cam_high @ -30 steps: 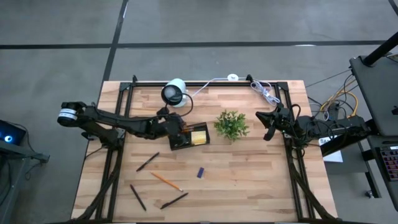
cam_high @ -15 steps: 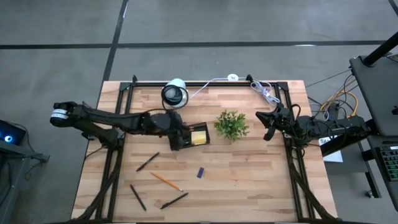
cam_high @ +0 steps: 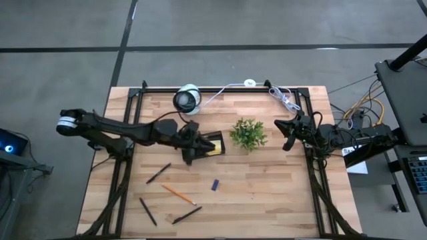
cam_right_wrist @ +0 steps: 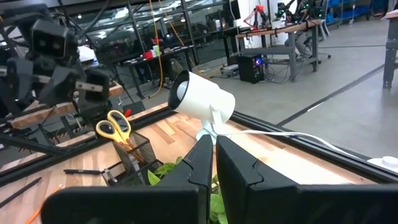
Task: Pick and place office supplies into organizer
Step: Put the yellow pencil in the black desk organizer
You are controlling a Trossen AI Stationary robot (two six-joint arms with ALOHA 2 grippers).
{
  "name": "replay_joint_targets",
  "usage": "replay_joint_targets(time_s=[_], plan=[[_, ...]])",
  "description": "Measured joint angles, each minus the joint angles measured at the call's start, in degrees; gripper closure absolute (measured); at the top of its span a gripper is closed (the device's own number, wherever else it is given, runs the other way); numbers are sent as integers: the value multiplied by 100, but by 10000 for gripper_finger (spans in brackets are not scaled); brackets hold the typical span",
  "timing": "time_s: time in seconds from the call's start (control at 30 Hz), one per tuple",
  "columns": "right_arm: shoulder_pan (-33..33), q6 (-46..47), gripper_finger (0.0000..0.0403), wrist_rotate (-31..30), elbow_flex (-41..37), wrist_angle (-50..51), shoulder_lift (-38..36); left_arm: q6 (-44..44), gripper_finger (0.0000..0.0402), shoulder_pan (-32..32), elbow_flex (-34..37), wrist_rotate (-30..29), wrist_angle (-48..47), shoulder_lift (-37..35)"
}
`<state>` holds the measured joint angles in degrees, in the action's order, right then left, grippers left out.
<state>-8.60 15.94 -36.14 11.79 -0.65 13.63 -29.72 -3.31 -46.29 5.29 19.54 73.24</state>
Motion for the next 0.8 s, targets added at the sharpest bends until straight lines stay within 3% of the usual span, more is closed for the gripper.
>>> replay_joint_targets(time_s=[0.17, 0.27, 0.6, 0.8], plan=[[0, -4, 390, 0, 0, 13, 0, -268, 280, -160, -149, 292, 259, 348], [2, 0, 390, 0, -2, 14, 0, -573, 253, -219, -178, 843, 225, 546], [2, 15, 390, 0, -1, 47, 9, -2507, 247, -618, -178, 1123, 102, 1129], [2, 12, 390, 0, -1, 46, 11, -3251, 246, -876, -178, 1126, -707, 1163]])
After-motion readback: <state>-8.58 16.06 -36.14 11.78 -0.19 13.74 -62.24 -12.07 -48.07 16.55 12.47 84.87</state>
